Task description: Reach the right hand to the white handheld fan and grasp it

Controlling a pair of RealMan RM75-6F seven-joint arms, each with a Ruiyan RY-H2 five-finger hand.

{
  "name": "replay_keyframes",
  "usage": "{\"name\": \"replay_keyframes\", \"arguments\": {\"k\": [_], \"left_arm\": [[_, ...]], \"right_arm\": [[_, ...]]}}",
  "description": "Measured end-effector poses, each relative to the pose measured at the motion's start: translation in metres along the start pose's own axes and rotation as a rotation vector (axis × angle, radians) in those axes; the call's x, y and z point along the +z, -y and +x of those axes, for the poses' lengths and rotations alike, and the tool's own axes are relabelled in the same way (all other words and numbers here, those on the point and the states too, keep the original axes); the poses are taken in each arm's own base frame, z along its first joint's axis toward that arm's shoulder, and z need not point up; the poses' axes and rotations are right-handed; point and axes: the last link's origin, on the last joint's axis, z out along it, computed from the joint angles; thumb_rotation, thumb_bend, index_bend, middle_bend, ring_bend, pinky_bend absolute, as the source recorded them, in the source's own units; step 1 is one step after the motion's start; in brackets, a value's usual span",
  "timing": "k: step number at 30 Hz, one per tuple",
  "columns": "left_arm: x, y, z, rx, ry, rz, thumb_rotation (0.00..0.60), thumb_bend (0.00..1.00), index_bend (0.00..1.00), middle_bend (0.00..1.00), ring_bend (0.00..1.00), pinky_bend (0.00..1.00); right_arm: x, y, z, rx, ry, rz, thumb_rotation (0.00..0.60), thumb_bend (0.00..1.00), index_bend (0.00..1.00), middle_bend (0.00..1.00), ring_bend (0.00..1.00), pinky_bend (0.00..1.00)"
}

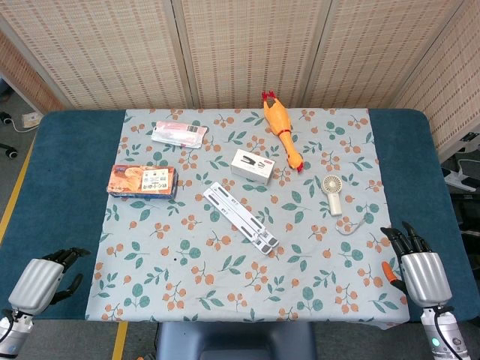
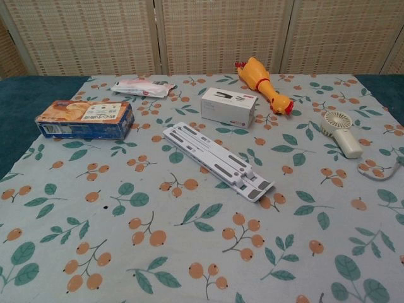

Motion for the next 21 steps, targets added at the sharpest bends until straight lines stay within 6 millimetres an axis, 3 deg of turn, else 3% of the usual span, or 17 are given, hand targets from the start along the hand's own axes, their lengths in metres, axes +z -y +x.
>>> {"name": "replay_keyframes", "arguments": {"k": [11,14,17,21], "left_arm": [[0.002,0.0,0.001,-0.015,-0.01,-0.015,0.6,0.43,0.29,0.33,0.38,0.59],[0.004,0.0,0.001,-0.019,-0.011,-0.02,0.6,0.43,0.29,0.33,0.38,0.59],[0.006,0.002,-0.001,-0.022,0.0,-0.016,0.6,0.43,0.29,0.33,0.38,0.59],[0.004,0.004,0.0,-0.03,0.007,-0.008,0.6,0.43,0.29,0.33,0.38,0.59]], "right_arm": [[-0.002,0.001,0.0,-0.002,-0.009,-0.005,0.6,0.27,0.15,0.18,0.06,0.27],[0.001,0.0,0.0,-0.005,-0.014,-0.005,0.6,0.32,0.15,0.18,0.07,0.27],[0.005,-0.001,-0.002,-0.012,-0.027,-0.001,0.6,0.43,0.16,0.25,0.16,0.3],[0.012,-0.001,-0.004,-0.003,-0.056,0.003,0.6,0.55,0.16,0.41,0.34,0.44]]}}
